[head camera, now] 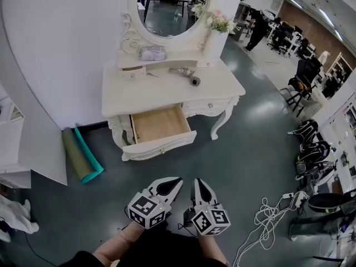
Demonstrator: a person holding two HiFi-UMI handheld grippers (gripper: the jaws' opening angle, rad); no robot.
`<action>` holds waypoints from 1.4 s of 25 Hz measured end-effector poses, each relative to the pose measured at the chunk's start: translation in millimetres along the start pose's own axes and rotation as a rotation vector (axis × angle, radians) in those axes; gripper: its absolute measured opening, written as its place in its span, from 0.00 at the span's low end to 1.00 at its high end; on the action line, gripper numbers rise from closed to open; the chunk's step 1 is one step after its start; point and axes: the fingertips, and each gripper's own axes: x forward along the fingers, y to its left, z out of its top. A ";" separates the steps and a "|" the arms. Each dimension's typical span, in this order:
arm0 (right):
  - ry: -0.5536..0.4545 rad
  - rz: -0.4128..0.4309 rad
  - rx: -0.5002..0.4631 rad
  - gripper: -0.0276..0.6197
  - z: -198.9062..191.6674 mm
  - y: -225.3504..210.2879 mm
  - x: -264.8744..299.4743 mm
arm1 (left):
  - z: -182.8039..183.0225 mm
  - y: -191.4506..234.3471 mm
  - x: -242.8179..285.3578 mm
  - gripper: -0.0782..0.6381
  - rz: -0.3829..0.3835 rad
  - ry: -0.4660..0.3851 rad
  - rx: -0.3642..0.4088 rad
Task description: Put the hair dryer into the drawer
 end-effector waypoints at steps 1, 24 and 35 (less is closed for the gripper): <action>-0.002 -0.002 0.003 0.09 -0.1 -0.6 3.6 | 0.5 2.6 1.8 0.11 -0.005 0.004 0.002; 0.012 -0.025 0.016 0.09 -14.5 -5.5 28.0 | -7.7 26.7 -2.8 0.11 -0.003 0.044 0.017; 0.008 -0.026 0.014 0.09 -4.8 -24.6 51.3 | 1.8 34.9 23.5 0.11 -0.022 0.044 0.032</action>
